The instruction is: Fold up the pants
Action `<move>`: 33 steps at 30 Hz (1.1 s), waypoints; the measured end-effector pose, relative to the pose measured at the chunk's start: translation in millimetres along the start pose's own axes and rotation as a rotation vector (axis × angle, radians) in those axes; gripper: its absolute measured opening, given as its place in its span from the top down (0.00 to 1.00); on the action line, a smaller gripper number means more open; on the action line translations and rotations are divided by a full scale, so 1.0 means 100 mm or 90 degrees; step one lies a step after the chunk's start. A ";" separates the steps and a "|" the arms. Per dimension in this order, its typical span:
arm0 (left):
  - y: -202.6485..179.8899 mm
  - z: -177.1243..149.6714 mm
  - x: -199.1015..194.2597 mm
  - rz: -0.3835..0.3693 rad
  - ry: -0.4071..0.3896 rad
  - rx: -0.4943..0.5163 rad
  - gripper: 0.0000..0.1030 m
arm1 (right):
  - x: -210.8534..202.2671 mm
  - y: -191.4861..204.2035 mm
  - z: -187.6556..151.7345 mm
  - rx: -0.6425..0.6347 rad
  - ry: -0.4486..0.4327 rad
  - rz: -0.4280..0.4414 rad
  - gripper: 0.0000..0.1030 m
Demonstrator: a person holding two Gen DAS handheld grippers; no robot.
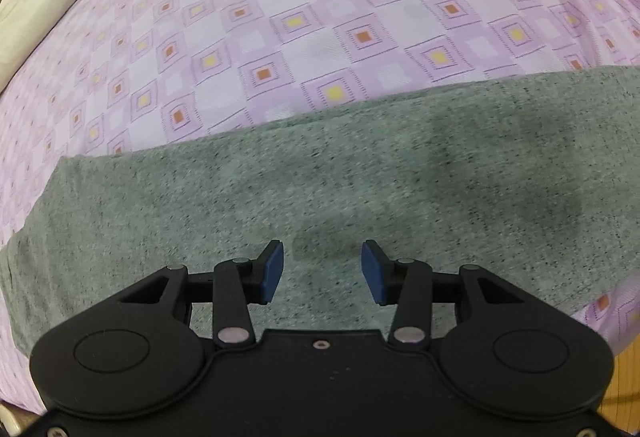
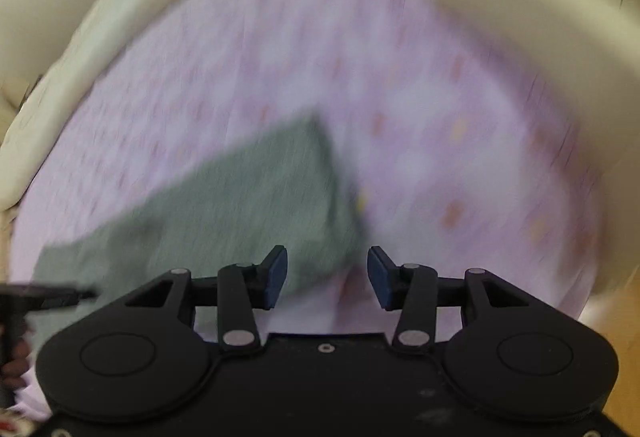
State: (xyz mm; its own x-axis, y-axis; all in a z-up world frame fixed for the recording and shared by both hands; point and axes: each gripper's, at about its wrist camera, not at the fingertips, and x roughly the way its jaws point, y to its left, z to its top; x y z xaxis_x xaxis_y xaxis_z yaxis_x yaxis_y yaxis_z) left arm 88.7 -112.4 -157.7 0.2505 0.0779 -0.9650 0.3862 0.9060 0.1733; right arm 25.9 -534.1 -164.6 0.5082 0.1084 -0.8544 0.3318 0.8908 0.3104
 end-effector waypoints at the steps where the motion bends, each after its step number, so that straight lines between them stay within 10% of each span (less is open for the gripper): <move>1: -0.01 0.02 0.01 0.000 -0.001 0.007 0.49 | 0.06 -0.02 0.07 -0.006 -0.001 0.008 0.53; 6: -0.14 0.09 -0.03 0.001 -0.006 0.036 0.49 | 0.52 -0.08 0.16 0.001 0.138 0.038 0.54; 13: -0.16 0.12 -0.04 -0.002 -0.004 0.033 0.49 | -0.01 0.07 -0.24 -0.085 0.181 0.097 0.53; 26: -0.20 0.02 -0.04 0.002 0.010 0.051 0.49 | 0.67 -0.39 0.11 0.110 0.200 0.147 0.52; 33: -0.09 -0.04 -0.03 -0.006 0.015 0.023 0.49 | 0.71 -0.27 0.23 0.082 0.176 0.187 0.62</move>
State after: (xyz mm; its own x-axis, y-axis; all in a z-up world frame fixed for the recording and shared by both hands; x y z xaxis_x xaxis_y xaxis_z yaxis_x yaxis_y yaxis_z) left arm 81.2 -119.3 -157.2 0.2266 0.0797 -0.9707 0.4202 0.8911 0.1713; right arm 71.3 -561.2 -223.9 0.3696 0.4800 -0.7956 0.3104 0.7433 0.5926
